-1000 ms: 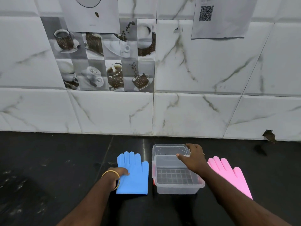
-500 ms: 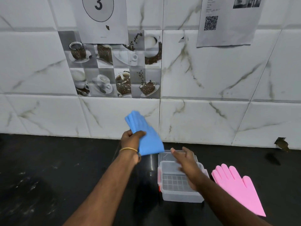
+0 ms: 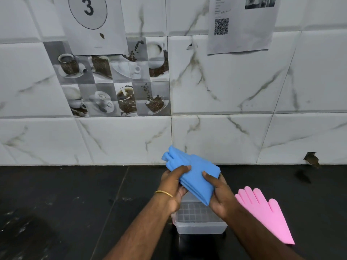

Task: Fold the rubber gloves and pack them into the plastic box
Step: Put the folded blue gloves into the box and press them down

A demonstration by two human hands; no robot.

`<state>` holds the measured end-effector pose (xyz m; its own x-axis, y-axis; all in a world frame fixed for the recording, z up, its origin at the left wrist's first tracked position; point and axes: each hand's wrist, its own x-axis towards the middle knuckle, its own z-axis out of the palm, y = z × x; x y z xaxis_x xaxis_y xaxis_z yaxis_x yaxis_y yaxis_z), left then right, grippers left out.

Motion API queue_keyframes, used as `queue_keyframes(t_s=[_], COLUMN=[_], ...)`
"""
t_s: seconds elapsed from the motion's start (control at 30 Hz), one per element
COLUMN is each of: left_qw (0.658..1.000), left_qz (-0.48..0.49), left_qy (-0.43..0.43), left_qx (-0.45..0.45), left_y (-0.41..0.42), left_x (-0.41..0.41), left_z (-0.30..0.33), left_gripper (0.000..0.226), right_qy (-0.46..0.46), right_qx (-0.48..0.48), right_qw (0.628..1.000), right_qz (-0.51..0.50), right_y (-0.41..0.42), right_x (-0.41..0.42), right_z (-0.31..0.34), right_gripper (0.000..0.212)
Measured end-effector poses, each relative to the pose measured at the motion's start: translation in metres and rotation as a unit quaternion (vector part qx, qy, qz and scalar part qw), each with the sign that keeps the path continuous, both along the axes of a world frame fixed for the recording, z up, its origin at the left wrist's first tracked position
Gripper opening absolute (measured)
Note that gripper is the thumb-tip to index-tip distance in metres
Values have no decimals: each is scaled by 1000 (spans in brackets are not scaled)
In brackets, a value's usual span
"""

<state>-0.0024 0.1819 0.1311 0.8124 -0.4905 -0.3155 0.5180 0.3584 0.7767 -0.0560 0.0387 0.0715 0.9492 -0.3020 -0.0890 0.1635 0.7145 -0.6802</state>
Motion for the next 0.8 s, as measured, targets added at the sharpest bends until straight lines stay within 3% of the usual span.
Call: queue_keyframes(t_s=[0.13, 0.2, 0.43, 0.6, 0.73, 0.8], left_qw=[988, 980, 983, 991, 992, 990], left_qz=[-132, -171, -137, -54, -9, -4], left_qy=[83, 97, 111, 32, 2, 2], left_qx=[-13, 22, 58, 121, 128, 141], left_y=[8, 8, 1, -7, -9, -9], left_x=[9, 12, 7, -2, -7, -10], left_z=[-5, -10, -29, -46, -62, -68], left_gripper=[80, 82, 61, 51, 44, 43], right_qy=[55, 83, 92, 141, 193, 234], right_qx=[-54, -86, -104, -148, -220, -295], right_qw=[997, 993, 990, 976, 955, 925], right_qz=[-24, -23, 39, 75, 55, 41], right_y=[-24, -32, -49, -57, -57, -57], right_x=[-10, -15, -18, -15, -16, -19], right_z=[0, -3, -10, -11, -11, -15], right_gripper=[59, 62, 65, 62, 57, 60])
